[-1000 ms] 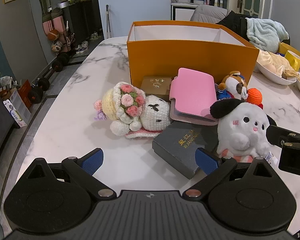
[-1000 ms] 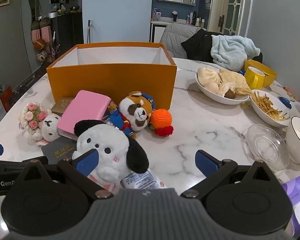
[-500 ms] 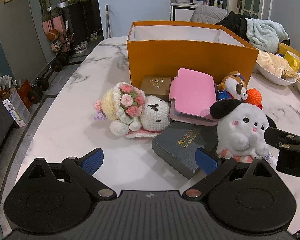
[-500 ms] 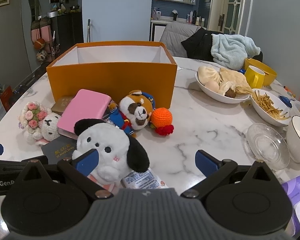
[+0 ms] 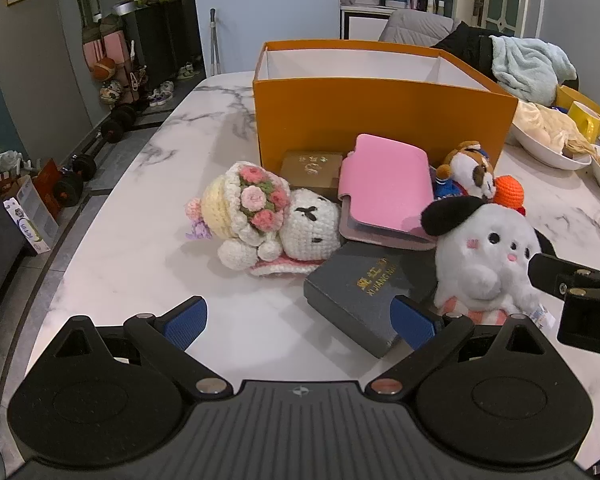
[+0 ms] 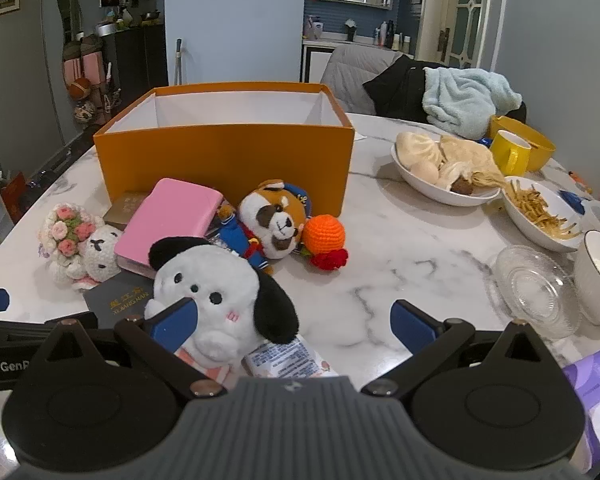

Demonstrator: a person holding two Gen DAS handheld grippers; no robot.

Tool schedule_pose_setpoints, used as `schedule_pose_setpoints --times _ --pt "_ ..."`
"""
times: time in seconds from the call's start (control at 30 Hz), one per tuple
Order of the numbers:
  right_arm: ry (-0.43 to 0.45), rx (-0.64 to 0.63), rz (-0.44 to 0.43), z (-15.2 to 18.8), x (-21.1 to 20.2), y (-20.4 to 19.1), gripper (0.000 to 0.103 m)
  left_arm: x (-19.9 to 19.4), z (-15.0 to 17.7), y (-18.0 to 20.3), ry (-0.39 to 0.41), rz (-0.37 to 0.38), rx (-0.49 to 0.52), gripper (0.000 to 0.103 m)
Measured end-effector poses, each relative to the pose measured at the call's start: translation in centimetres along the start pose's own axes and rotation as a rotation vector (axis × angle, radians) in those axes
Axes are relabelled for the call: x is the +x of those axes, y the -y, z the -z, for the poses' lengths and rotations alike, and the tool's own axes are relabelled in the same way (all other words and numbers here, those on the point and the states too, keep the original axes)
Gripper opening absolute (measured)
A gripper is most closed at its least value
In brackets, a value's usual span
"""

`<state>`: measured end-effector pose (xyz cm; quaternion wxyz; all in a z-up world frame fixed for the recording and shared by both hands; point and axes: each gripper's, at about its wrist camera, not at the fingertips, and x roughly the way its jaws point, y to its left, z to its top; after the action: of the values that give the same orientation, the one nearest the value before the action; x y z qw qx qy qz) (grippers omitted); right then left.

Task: Organize objects
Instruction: 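Reach the left tool to the crocheted bunny while the right tool reaches the white puppy plush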

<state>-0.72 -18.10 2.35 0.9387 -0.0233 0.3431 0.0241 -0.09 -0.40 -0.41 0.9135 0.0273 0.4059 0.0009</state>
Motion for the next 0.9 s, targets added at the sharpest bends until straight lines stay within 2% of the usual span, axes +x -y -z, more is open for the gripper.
schedule_pose_setpoints --times 0.2,0.4,0.53,0.63,0.77,0.9 --pt "-0.002 -0.044 -0.031 -0.4 1.6 -1.4 0.102 1.0 -0.4 -2.1 0.014 -0.039 -0.032 0.103" --pt "-0.015 -0.04 -0.084 -0.9 2.8 -2.1 0.102 1.8 -0.3 -4.9 0.024 -0.026 -0.055 0.103" --pt "-0.021 -0.004 -0.145 -1.2 3.1 -2.2 0.102 2.2 -1.3 -5.4 0.04 -0.006 -0.053 0.103" --pt "-0.054 -0.011 -0.139 -0.9 4.1 -2.8 0.102 2.9 -2.5 -5.4 0.066 0.011 -0.02 0.103" --pt "-0.089 -0.014 -0.146 -0.4 4.9 -2.9 0.102 4.7 -4.4 -6.0 0.117 0.108 0.058 0.103" --pt "-0.106 -0.003 -0.156 -0.2 5.2 -2.5 0.102 6.8 -5.9 -7.0 0.103 0.217 0.157 0.103"
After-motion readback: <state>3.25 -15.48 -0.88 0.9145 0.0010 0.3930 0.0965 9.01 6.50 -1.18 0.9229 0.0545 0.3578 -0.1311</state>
